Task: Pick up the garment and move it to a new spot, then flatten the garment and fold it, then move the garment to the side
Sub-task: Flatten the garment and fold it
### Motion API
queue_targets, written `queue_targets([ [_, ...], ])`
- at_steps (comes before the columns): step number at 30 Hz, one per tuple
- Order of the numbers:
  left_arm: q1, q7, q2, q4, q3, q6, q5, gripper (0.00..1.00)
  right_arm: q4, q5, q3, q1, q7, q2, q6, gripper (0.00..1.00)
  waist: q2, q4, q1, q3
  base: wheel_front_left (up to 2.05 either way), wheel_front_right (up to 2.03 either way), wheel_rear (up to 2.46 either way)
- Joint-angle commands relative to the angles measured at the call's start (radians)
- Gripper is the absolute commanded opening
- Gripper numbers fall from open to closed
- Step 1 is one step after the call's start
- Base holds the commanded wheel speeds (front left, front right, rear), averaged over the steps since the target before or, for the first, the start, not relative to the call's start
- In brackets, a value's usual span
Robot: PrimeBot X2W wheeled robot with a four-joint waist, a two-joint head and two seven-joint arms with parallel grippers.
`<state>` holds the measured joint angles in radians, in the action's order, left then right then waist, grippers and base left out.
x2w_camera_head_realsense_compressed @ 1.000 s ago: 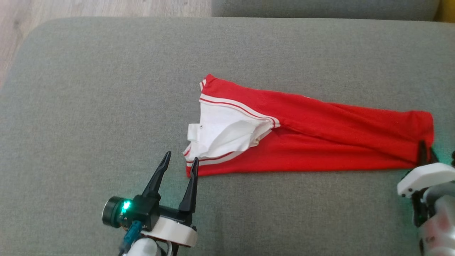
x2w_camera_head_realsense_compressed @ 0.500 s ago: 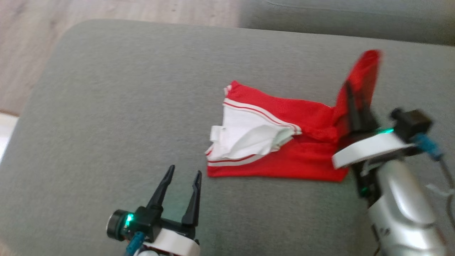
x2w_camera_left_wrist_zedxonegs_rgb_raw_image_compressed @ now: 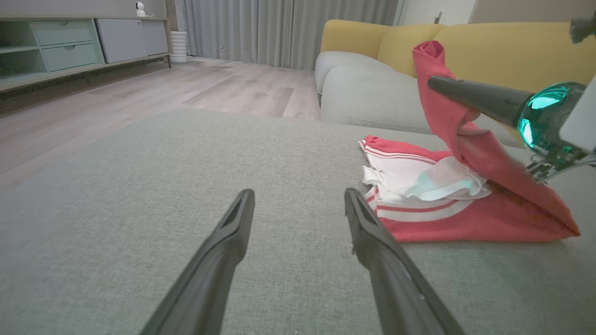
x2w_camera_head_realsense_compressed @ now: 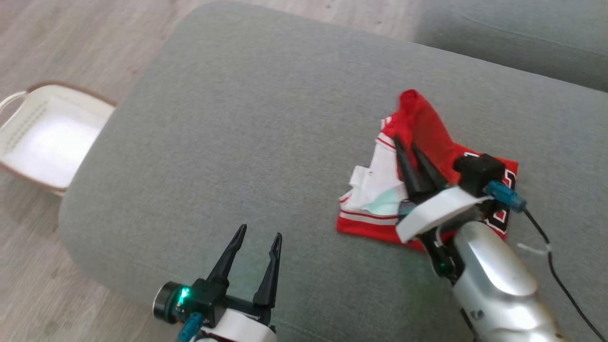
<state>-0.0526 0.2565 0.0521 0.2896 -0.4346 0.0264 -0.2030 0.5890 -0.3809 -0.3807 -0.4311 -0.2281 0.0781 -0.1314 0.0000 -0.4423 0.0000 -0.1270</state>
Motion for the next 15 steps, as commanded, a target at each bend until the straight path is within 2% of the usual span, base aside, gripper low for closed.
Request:
queue_targets([
  [1,-0.012,0.005,-0.002,-0.025,0.033,-0.009,-0.005,1.00,-0.040,-0.035,-0.048,-0.049,-0.018,-0.024,0.001,1.00,0.0000,-0.015,0.0000,-0.002,0.00,0.00,0.00],
  [4,-0.011,0.005,-0.002,-0.023,0.052,-0.015,-0.003,1.00,-0.056,-0.069,-0.079,-0.054,-0.028,-0.026,0.001,1.00,0.0000,0.008,0.0000,0.007,0.00,0.00,0.00],
  [8,-0.014,0.005,-0.002,-0.027,0.069,-0.018,0.003,1.00,-0.052,-0.061,-0.048,-0.043,-0.032,-0.026,0.001,1.00,0.0000,0.045,0.0000,0.020,0.00,0.00,0.00],
  [15,-0.034,0.005,-0.002,-0.027,0.113,-0.019,0.035,1.00,-0.088,0.109,0.220,0.056,-0.033,-0.017,0.001,1.00,0.0000,0.156,0.0000,0.047,0.00,0.00,0.00],
])
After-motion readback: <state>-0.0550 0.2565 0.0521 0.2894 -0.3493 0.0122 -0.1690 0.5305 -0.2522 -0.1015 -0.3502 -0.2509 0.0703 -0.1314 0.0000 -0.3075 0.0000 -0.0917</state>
